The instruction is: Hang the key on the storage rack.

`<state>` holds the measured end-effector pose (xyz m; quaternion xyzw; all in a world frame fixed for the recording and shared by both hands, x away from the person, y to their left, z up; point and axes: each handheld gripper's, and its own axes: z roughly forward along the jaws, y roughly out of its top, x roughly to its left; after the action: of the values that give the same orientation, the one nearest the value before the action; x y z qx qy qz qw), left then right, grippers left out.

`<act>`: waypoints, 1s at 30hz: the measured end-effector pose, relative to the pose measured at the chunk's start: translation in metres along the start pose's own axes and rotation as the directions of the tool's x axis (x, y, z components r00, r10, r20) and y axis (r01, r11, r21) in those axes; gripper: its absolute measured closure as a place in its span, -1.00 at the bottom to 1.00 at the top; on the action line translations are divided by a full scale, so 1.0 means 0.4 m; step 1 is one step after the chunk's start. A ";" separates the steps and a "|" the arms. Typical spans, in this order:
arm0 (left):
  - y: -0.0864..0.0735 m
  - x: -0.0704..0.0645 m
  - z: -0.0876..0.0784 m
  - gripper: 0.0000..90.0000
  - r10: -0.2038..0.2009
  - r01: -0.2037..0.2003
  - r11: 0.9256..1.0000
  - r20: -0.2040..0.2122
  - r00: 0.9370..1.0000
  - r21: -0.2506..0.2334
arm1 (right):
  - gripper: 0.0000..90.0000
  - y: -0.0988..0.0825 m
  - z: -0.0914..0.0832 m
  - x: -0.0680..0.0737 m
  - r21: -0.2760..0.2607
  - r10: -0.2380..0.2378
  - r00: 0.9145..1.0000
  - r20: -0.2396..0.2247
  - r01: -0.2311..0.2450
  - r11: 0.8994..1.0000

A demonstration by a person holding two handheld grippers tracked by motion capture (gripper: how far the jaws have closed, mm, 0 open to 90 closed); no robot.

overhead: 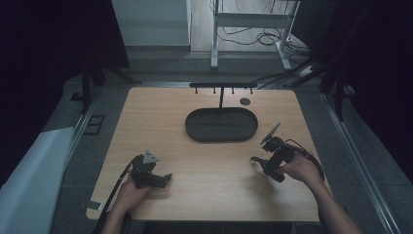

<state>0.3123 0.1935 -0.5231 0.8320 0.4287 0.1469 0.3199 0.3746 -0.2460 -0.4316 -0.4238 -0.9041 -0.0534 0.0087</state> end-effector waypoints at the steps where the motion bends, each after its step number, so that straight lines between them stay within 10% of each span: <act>1: 0.000 0.000 0.000 -1.00 0.000 0.000 1.000 0.000 1.000 0.000 | 0.09 0.001 -0.005 -0.001 -0.003 0.003 1.000 -0.006 -0.003 1.000; 30: 0.000 0.000 0.000 -1.00 -0.001 0.001 1.000 -0.001 1.000 -0.002 | 0.09 0.097 -0.207 -0.055 -0.113 0.041 0.999 -0.019 -0.043 0.993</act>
<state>0.3124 0.1934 -0.5231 0.8314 0.4290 0.1476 0.3208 0.4160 -0.2468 -0.3470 -0.4421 -0.8904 -0.1080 -0.0068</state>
